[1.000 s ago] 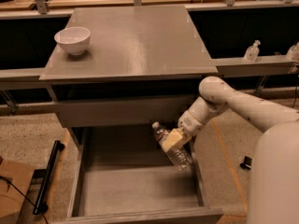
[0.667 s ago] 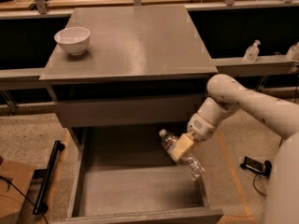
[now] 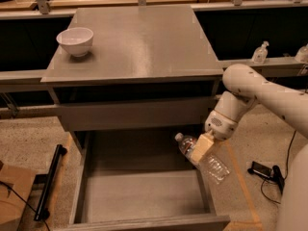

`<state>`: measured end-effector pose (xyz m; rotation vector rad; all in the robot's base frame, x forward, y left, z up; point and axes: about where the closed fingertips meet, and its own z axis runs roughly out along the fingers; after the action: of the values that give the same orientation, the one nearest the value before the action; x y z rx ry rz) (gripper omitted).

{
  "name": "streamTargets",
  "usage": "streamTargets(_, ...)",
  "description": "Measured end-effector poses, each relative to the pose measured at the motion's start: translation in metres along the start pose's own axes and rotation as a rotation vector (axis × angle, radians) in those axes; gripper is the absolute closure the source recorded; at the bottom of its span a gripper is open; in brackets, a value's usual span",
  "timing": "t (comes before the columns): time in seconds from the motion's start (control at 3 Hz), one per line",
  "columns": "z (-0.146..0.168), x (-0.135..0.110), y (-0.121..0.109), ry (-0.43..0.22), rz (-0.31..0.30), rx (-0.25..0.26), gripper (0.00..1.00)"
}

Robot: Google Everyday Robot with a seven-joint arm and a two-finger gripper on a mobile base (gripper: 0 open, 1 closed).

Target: Pick water bottle from middle drawer and place on counter

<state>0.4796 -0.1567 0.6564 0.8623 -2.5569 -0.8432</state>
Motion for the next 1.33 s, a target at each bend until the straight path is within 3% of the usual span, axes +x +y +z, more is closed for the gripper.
streamTargets(0.33, -0.001, 0.002, -0.025, -0.12, 0.041, -0.051, 1.0)
streamTargets(0.67, -0.045, 0.022, -0.028, -0.224, 0.075, 0.047, 1.0)
streamTargets(1.0, -0.135, 0.033, -0.007, -0.305, 0.075, 0.255, 1.0)
streamTargets(1.33, -0.212, 0.022, 0.046, -0.389, -0.036, 0.473, 1.0)
